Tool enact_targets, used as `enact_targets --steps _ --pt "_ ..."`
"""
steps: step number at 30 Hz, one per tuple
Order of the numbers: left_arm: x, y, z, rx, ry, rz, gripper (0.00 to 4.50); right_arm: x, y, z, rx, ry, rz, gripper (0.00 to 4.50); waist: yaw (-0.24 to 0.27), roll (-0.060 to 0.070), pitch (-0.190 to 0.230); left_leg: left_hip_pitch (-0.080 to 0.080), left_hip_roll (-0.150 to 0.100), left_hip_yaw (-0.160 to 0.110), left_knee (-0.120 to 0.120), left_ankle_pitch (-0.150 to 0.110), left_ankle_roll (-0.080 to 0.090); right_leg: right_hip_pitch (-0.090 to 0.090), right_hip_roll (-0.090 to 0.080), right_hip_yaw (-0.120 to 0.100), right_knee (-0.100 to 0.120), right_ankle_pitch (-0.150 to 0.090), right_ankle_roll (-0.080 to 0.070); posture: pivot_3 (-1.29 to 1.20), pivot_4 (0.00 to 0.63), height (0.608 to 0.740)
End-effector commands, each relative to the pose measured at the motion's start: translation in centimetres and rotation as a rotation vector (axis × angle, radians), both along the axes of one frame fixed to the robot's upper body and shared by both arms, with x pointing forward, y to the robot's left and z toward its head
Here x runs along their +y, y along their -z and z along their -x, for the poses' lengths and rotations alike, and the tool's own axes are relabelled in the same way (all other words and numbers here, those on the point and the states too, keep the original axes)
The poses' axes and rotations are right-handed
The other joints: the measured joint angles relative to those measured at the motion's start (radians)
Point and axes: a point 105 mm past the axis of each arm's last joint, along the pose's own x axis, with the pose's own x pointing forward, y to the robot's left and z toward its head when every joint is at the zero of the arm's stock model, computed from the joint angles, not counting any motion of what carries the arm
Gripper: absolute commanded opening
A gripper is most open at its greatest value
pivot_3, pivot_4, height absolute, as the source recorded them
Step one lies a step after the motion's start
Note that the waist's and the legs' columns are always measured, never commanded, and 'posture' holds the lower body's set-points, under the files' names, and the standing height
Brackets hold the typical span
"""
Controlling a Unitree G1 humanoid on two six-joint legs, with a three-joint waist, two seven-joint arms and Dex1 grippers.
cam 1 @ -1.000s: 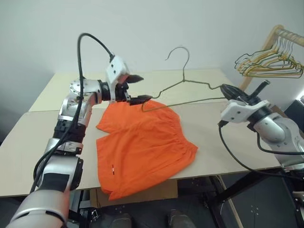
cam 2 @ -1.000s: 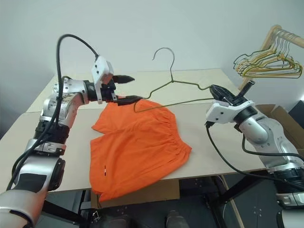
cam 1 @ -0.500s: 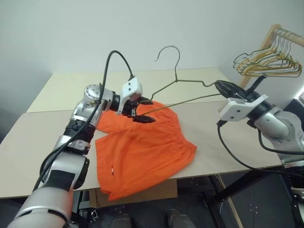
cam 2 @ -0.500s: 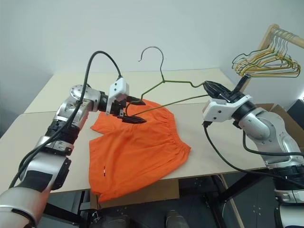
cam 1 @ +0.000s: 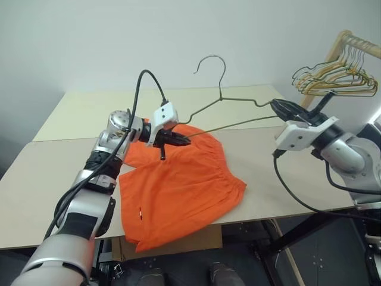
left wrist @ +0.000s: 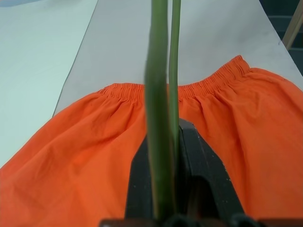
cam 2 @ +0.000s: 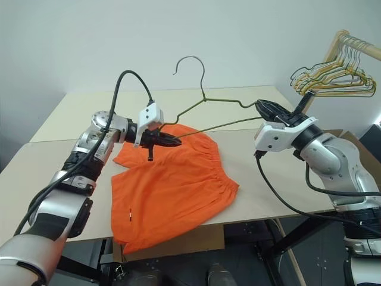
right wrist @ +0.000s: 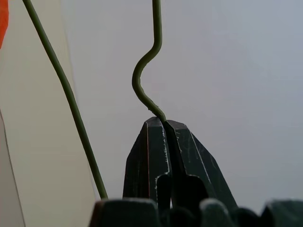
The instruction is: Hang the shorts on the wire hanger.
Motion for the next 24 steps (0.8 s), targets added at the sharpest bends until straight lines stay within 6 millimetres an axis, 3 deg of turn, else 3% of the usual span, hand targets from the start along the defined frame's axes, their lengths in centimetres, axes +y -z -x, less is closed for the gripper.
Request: enact_targets --steps 1,6,11,17,24 --pt "0.0 -2.5 -0.7 -0.09 -0.019 0.007 0.0 0.6 0.1 1.6 0.075 -0.073 0.058 0.8 0.001 0.0 0.0 0.0 0.0 0.0 0.0 0.0 0.0 0.0 0.0 0.0 0.0 0.0 0.0 0.0 0.0 0.74" --pt "1.2 -1.9 -0.6 -0.12 -0.014 -0.082 0.0 1.2 2.2 3.3 0.268 -0.151 0.137 2.56 0.001 0.0 0.0 0.0 0.0 0.0 0.0 0.0 0.0 0.0 0.0 0.0 0.0 0.0 0.0 0.02 0.0 0.74" --pt "2.9 -0.3 -0.3 -0.199 0.033 -0.264 0.0 1.1 3.1 4.6 0.625 -0.163 0.032 4.34 0.001 0.0 0.0 0.001 0.001 0.0 0.0 0.0 0.0 0.001 0.0 0.0 0.001 0.0 0.0 0.03 0.0 0.74" --pt "2.7 -0.4 0.9 -0.191 0.111 -0.271 0.0 2.0 2.4 3.7 0.885 -0.093 -0.023 4.43 0.005 0.001 0.001 0.001 0.002 0.0 0.004 0.0 0.0 0.0 0.001 -0.001 0.003 -0.001 -0.002 0.05 0.0 0.74" --pt "2.4 -0.7 1.7 -0.185 0.168 -0.258 0.0 3.1 4.7 1.9 1.145 0.015 0.03 4.43 0.013 0.001 0.001 -0.003 0.003 0.001 0.006 0.0 0.0 -0.003 0.001 -0.002 0.003 -0.003 -0.006 0.06 0.0 0.74"
